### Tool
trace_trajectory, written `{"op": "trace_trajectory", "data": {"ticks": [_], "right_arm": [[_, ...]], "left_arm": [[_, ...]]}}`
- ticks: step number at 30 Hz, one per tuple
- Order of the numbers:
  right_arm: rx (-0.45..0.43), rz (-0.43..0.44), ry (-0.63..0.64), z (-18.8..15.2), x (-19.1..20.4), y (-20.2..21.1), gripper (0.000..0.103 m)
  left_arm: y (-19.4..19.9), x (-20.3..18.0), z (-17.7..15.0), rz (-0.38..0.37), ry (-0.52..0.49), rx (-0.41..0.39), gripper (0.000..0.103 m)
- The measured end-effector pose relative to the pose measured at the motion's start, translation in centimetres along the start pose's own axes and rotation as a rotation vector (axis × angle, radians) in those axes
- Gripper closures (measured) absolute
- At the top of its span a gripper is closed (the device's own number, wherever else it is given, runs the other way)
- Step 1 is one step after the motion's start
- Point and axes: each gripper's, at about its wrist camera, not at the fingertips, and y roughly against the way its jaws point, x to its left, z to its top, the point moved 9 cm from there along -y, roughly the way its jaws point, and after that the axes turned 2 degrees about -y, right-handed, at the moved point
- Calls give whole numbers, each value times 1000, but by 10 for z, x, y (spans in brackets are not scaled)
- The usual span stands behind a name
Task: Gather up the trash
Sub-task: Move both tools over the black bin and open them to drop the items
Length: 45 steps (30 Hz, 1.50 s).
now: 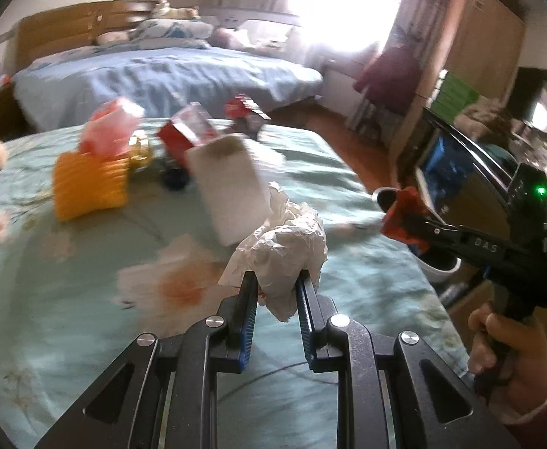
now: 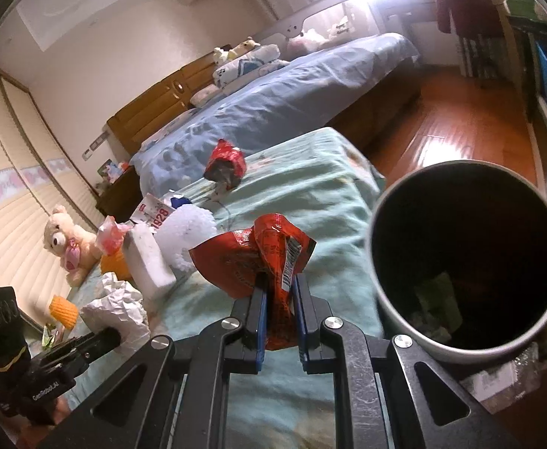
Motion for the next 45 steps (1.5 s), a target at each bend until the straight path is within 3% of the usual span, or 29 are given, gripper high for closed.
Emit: {"op": "trace_trajectory", "data": {"ticks": [24,45], "right_arm": [[-78,-130,-115,4,-93,58,90],[-77,-229,-128,17,-136,59,90]], "left_arm": [[-67,-85,29,-86,-163,42,83],[-128,-143,53,-133,-241,79,83]]}}
